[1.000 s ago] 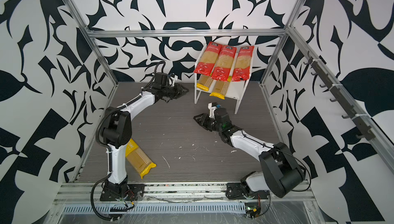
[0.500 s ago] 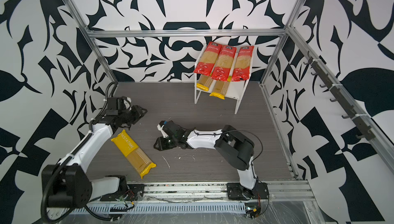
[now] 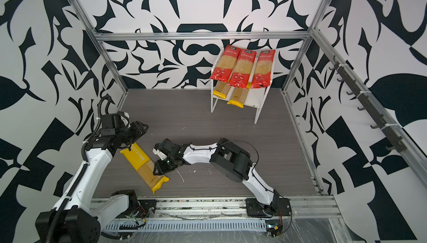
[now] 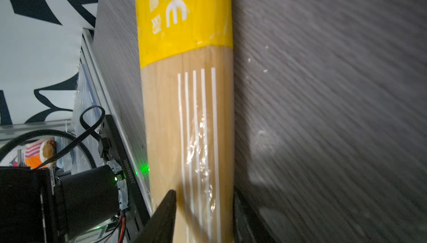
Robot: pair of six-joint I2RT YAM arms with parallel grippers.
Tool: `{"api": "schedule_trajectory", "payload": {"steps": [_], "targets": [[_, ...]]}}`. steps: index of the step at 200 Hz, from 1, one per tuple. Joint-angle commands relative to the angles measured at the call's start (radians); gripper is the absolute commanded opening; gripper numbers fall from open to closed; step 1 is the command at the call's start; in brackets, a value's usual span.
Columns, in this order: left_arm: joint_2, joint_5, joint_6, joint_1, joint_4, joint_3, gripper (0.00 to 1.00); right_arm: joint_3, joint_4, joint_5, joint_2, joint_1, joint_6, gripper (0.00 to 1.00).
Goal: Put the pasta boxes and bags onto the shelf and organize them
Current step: 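Release the bag with the left gripper and swing both grippers toward the table bag, then grasp the last yellow PASTATIME bag with the right gripper while the left approaches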
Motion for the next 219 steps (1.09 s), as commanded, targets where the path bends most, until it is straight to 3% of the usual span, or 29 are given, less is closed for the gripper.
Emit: {"api": "schedule_trajectory", "payload": {"steps": [1, 27, 47, 71, 115, 150, 170, 196, 219], "targets": [[-0.013, 0.016, 0.025, 0.009, -0.046, 0.01, 0.52, 0.017, 0.001, -0.032, 0.007, 0.009, -0.006, 0.31], [-0.017, 0.032, 0.021, 0.012, -0.052, 0.027, 0.52, -0.045, 0.092, -0.011, -0.054, -0.014, 0.036, 0.13], [-0.011, 0.051, -0.008, 0.012, -0.048, 0.043, 0.52, -0.142, 0.19, 0.01, -0.13, -0.058, 0.095, 0.06], [-0.005, 0.084, -0.021, 0.012, -0.032, 0.045, 0.52, -0.315, 0.307, 0.03, -0.246, -0.14, 0.176, 0.02], [-0.002, 0.105, -0.063, -0.047, 0.021, 0.013, 0.52, -0.603, 0.305, 0.108, -0.486, -0.275, 0.217, 0.0], [-0.003, 0.069, -0.099, -0.11, 0.039, -0.047, 0.52, -0.765, 0.3, 0.17, -0.594, -0.281, 0.299, 0.0], [-0.024, 0.06, -0.119, -0.112, 0.043, -0.101, 0.52, -0.807, 0.398, 0.133, -0.587, -0.218, 0.377, 0.06], [-0.049, 0.075, -0.139, -0.118, 0.059, -0.161, 0.52, -0.835, 0.478, 0.093, -0.586, -0.226, 0.432, 0.38], [-0.041, 0.067, -0.155, -0.175, 0.079, -0.178, 0.52, -0.83, 0.451, 0.143, -0.581, -0.29, 0.422, 0.49]]}}
